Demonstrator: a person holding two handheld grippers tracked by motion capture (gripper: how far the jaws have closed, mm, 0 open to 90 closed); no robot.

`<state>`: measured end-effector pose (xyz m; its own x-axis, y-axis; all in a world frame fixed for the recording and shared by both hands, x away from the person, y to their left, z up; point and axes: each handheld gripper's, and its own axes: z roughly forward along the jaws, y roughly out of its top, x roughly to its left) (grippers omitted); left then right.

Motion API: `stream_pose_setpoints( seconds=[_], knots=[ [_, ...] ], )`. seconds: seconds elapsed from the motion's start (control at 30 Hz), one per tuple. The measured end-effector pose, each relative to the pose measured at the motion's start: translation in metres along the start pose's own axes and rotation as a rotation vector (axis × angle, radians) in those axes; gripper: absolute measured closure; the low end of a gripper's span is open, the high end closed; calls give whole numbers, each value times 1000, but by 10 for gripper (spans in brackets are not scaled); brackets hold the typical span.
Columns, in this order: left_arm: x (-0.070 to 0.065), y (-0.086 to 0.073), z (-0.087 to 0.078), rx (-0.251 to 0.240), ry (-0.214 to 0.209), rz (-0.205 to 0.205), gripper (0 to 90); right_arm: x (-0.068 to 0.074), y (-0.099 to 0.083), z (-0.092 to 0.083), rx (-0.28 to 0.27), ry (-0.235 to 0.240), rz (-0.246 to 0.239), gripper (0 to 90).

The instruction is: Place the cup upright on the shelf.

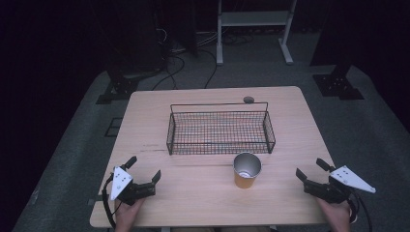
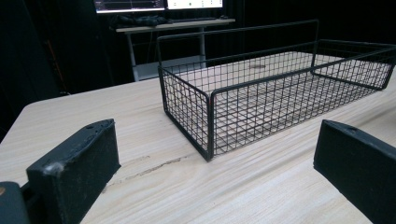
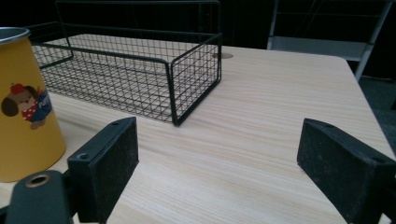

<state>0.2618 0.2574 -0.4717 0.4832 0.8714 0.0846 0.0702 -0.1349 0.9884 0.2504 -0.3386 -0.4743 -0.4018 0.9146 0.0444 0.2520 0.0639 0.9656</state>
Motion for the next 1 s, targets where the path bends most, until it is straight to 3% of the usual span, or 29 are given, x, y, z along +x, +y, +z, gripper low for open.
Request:
stream_pose_setpoints(
  seconds=[0.57, 1.0],
  knots=[
    [-1, 0, 0, 2, 2, 3, 0, 7, 7, -2, -9, 30, -21, 119],
    [-1, 0, 0, 2, 2, 5, 0, 26, 12, 5, 15, 82, -65, 119]
  ],
)
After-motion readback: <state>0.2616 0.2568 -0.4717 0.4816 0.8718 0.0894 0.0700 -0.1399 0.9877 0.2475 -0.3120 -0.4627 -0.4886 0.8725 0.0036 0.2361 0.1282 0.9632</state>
